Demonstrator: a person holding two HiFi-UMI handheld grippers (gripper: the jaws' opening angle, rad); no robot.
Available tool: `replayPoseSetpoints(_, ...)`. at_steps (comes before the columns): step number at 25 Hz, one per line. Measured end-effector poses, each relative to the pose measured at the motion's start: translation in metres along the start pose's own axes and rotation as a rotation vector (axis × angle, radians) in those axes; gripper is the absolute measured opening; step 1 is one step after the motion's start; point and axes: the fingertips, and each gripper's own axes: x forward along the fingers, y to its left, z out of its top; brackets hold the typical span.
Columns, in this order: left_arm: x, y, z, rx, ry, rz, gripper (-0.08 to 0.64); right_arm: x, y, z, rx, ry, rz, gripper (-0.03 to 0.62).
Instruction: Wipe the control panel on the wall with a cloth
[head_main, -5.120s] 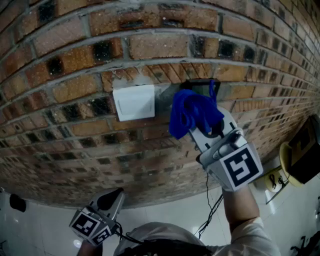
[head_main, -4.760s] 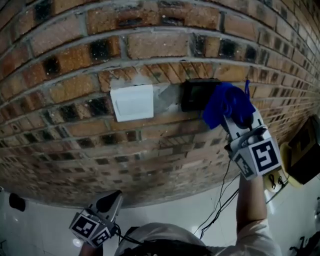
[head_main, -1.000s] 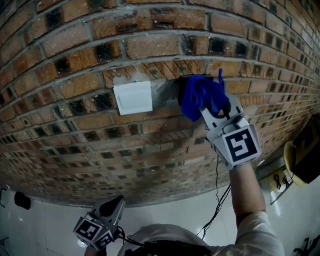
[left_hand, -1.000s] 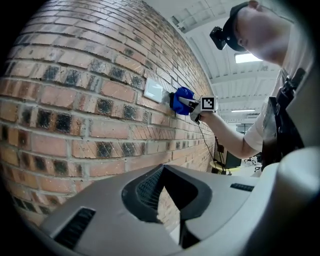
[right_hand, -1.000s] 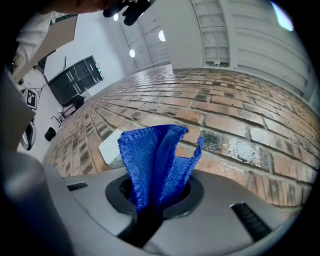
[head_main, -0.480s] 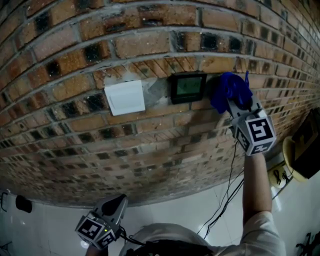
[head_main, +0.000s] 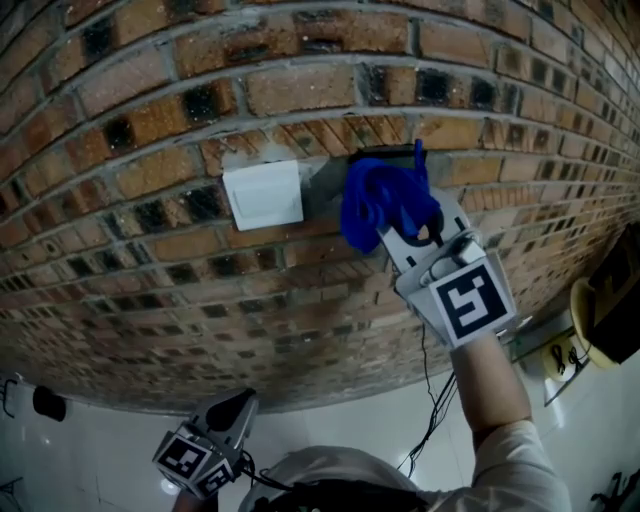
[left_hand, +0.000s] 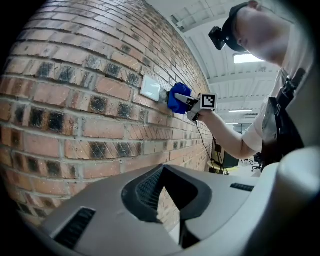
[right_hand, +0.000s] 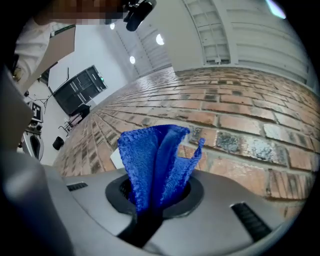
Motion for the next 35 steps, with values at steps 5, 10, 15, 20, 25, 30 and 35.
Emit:
replayPoseSetpoints(5, -0.002, 0.001, -0.003, -0.013, 0.002, 0.011, 0.003, 0.011, -0.001, 0.000, 0.026, -0.009, -0.005, 0.086)
replayPoseSetpoints(10, 0.003, -0.002, -0.005, -0.014, 0.001, -0.002, 0.003, -0.016, -0.047, -0.013, -0.012, 0.010, -0.088, 0.086)
replayPoseSetpoints(15, 0.012, -0.011, -0.007, -0.020, 0.004, -0.037, 0.003, -0.049, -0.094, -0.038, -0.028, 0.075, -0.190, 0.086)
replayPoseSetpoints(20, 0.021, -0.018, -0.006, -0.009, 0.004, -0.062, 0.003, -0.064, -0.124, -0.071, -0.040, 0.157, -0.258, 0.086)
replayPoseSetpoints(25, 0.016, -0.015, -0.005, -0.014, 0.003, -0.054, 0.003, -0.065, -0.112, -0.053, -0.050, 0.123, -0.249, 0.086)
replayPoseSetpoints(30, 0.009, -0.006, -0.008, -0.022, 0.011, -0.031, 0.003, -0.037, -0.048, -0.007, -0.036, 0.014, -0.115, 0.086)
replayPoseSetpoints(35, 0.003, -0.001, -0.005, -0.021, 0.005, -0.014, 0.003, 0.003, 0.004, 0.002, -0.029, 0.003, 0.004, 0.086)
